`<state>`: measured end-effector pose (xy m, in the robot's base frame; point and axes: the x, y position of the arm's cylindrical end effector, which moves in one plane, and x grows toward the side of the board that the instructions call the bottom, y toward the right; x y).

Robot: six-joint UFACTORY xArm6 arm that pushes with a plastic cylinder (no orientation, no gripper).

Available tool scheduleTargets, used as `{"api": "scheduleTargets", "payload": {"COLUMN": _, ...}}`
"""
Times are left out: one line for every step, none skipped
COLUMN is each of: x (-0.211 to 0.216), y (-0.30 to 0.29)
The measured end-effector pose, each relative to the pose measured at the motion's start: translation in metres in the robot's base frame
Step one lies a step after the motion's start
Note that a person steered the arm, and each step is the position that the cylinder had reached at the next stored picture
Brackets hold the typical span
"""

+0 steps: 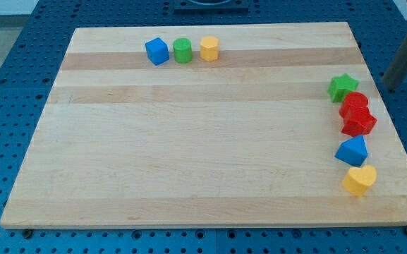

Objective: Place the green star towards the right side of the yellow hexagon

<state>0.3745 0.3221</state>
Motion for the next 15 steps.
{"api": "scheduleTargets", "payload": {"x": 0.000, "y": -0.040}}
{"api": "scheduleTargets", "payload": {"x": 0.002, "y": -0.045}}
{"api": "scheduleTargets", "payload": {"x": 0.010, "y": -0.067}}
{"api": "scheduleTargets", "payload": {"x": 0.027, "y": -0.102}}
{"api": "scheduleTargets", "payload": {"x": 0.033, "y": -0.120}}
{"api": "scheduleTargets", "payload": {"x": 0.033, "y": -0.173}}
{"api": "scheduleTargets", "payload": {"x": 0.035, "y": -0.185}}
{"api": "scheduleTargets", "payload": {"x": 0.035, "y": -0.189}}
{"api": "scheduleTargets", "payload": {"x": 0.065, "y": -0.147}}
{"api": "scheduleTargets", "payload": {"x": 0.070, "y": -0.147}}
{"api": "scheduleTargets", "payload": {"x": 0.117, "y": -0.189}}
{"api": "scheduleTargets", "payload": {"x": 0.117, "y": -0.190}}
{"api": "scheduleTargets", "payload": {"x": 0.109, "y": -0.205}}
{"api": "scheduleTargets", "payload": {"x": 0.025, "y": -0.227}}
{"api": "scheduleTargets", "payload": {"x": 0.004, "y": -0.228}}
